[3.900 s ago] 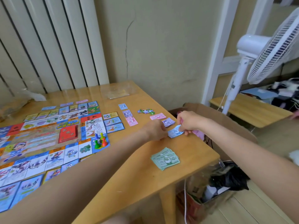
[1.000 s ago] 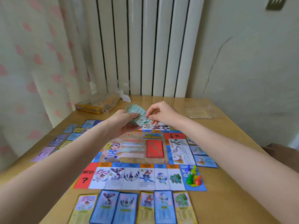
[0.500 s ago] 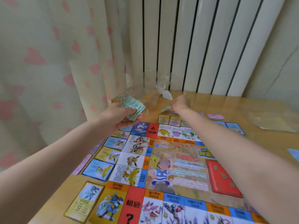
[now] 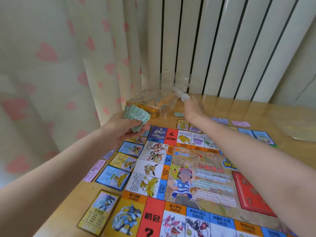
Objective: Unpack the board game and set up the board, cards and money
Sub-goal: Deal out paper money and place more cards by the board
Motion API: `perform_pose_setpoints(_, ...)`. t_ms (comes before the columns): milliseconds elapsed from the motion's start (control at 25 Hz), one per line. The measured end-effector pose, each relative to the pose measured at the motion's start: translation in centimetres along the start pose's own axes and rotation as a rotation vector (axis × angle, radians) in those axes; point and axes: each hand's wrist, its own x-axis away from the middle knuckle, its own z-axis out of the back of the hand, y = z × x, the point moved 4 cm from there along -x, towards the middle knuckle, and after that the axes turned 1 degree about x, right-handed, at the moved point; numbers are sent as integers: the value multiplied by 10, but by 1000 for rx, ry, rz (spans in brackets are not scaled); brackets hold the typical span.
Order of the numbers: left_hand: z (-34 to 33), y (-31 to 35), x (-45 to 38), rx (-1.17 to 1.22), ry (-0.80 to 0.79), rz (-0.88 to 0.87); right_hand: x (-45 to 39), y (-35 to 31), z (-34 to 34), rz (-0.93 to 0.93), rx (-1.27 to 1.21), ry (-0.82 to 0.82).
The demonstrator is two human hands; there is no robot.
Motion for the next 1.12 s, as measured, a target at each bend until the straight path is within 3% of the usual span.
perform_pose_setpoints(80,8,3,2,71,49,-14,9,-24,26,145,-247,160)
perform_pose_setpoints(160,18,7,5,152,106,-42,30,-62,41,256,-578,-32)
perform_pose_setpoints(240,29,10,12,205,169,-65,59,-101,41,312,-846,-397)
perform_pose_setpoints(280,36,11,16,224,195,-77,72,-117,37,329,-918,-494)
perform_pose_setpoints(480,73,19,28,151,228,-121,84,-156,21,233,-1230,-598)
perform_pose_setpoints(680,78,11,23,51,212,-86,80,-162,11,179,-1118,-587)
perform_pose_setpoints(800,83,6,16,34,326,-101,66,-154,-2,46,-1058,-509)
perform_pose_setpoints(920,85,1,15,64,332,-93,43,-141,-23,-134,-1000,-424)
perform_pose_setpoints(1000,85,-4,15,53,318,-70,32,-137,-37,-175,-853,-408)
perform_pose_setpoints(1120,83,-14,12,93,311,-42,26,-140,-49,-20,-385,-311)
